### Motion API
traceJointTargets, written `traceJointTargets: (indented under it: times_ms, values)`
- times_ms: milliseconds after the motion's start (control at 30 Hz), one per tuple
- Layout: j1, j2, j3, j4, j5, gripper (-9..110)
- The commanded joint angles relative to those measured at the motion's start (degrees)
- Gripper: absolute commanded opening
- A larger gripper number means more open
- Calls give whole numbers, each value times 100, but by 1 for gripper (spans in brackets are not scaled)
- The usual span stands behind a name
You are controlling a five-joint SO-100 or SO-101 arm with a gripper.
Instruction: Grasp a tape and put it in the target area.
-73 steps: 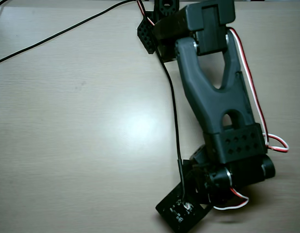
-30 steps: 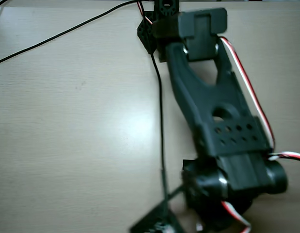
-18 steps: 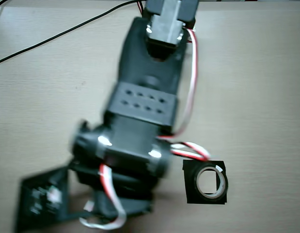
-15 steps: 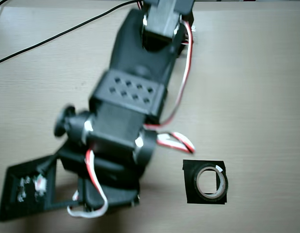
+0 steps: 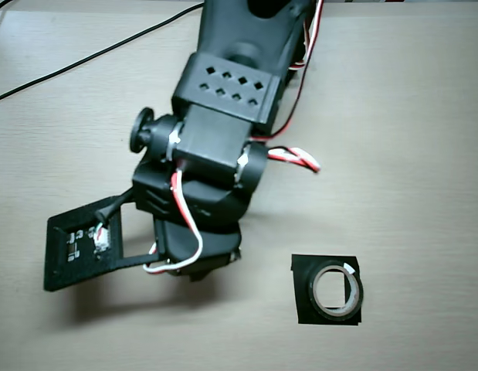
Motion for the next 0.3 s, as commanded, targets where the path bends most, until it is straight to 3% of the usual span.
traceJointTargets:
  times_ms: [0,267]
  values:
    - [18,422,220,-132,-105,8]
    - [62,809,642,-264,-422,8]
